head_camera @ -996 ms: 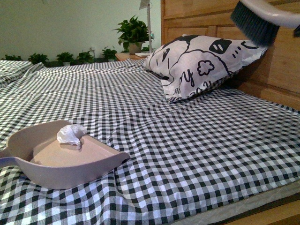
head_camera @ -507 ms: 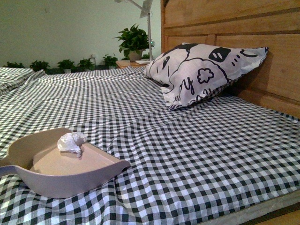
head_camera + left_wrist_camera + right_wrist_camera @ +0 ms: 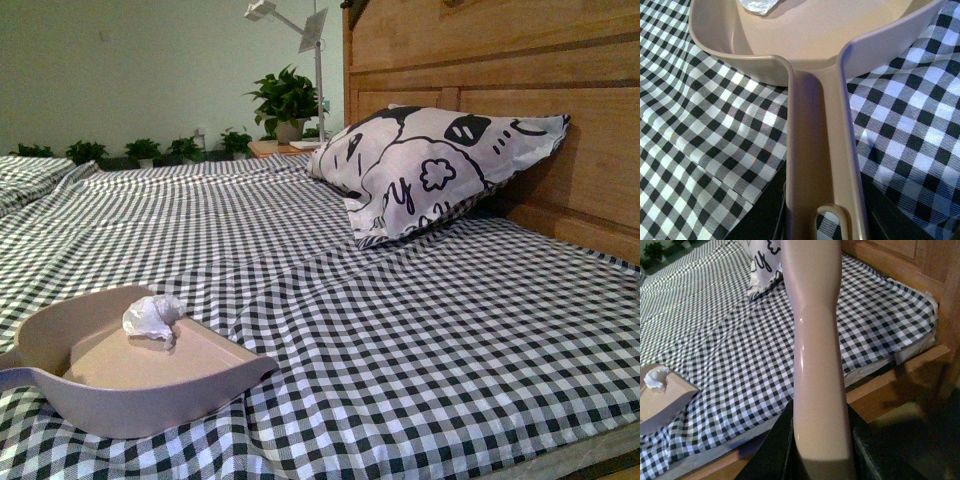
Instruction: Clean up trash
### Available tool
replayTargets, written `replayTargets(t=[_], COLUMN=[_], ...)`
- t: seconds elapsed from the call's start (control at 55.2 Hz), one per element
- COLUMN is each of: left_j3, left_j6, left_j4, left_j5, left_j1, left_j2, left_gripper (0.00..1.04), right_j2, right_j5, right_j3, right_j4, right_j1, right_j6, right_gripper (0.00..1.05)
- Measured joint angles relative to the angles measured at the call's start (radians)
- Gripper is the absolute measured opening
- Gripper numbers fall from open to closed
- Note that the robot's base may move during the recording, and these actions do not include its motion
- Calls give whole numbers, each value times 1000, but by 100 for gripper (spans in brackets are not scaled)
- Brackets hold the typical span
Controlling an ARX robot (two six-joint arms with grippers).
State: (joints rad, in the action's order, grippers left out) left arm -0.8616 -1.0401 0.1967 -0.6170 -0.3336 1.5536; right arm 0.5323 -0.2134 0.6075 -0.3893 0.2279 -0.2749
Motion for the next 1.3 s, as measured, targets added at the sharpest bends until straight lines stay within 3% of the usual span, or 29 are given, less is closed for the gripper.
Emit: replayTargets(t=[0.181, 0.236, 0.308, 0.399, 0.471, 0.598, 0.942, 1.305], left_j3=[2, 54, 174, 214, 205, 202, 170, 170], left_j6=[1, 79, 324, 601, 803, 951, 954, 842], left_j4=[-3, -132, -446, -653, -709, -702, -725, -750], left_j5=[5, 77, 253, 323, 324, 310, 346, 357], left_j1=[0, 11, 31, 25, 14, 6, -31, -73], left_j2=[0, -11, -21, -16, -23, -26, -65, -279], left_gripper=[28, 28, 28, 28, 28, 28, 28, 28], right_j2=[-8, -9, -11, -15, -18, -23, -42, -96], right_j5=[-16, -16, -15, 1, 12, 44, 64, 6], right_j3=[0, 0, 0, 0, 0, 0, 0, 14], right_j4=[-4, -4, -5, -8, -11, -17, -43, -94], right_j1=[13, 13, 7, -8, -25, -71, -117, -83], right_j6=[-2, -2, -2, -2, -3, -4, -19, -21], right_gripper=[22, 22, 22, 22, 22, 22, 22, 22])
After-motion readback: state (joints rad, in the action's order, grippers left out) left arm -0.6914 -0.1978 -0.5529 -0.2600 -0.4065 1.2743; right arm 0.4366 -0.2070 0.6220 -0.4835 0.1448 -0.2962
